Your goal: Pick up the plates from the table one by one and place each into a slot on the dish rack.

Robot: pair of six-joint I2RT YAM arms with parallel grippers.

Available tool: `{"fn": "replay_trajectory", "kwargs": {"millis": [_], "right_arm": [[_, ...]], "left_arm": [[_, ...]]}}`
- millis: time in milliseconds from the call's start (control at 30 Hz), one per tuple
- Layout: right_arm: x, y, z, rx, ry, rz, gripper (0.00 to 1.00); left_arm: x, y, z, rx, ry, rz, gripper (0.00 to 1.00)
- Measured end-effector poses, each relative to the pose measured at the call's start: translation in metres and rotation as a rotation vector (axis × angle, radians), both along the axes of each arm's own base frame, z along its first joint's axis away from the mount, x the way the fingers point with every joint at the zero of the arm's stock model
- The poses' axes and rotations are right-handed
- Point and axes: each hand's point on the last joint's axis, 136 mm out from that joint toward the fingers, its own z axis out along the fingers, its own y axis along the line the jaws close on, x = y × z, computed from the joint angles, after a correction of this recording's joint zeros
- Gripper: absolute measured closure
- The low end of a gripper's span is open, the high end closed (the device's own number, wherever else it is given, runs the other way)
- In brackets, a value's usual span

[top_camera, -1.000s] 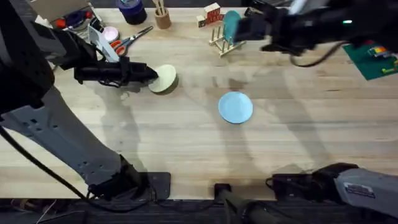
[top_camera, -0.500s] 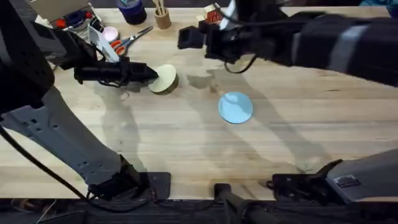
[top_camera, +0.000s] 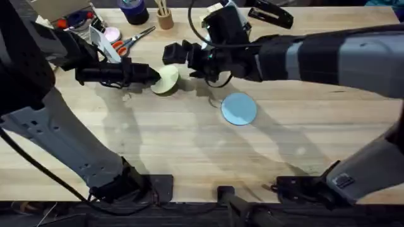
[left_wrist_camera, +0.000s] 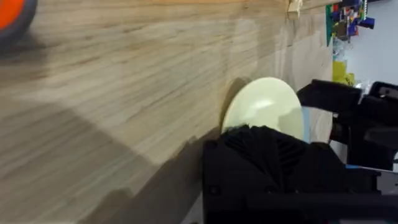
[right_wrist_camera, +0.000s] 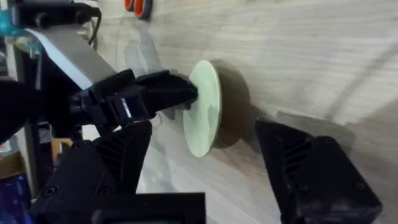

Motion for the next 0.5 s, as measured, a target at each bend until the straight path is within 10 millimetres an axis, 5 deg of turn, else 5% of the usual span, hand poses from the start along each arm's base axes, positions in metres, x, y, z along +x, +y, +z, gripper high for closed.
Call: {"fn": "replay_trajectory", "kwargs": {"millis": [500], "right_arm": [[-0.012, 0.035, -0.019, 0.092, 0.099, -0.052, 0.013]], "left_arm": [[0.0, 0.0, 0.0, 0.0, -0.001, 0.0, 0.962]]}}
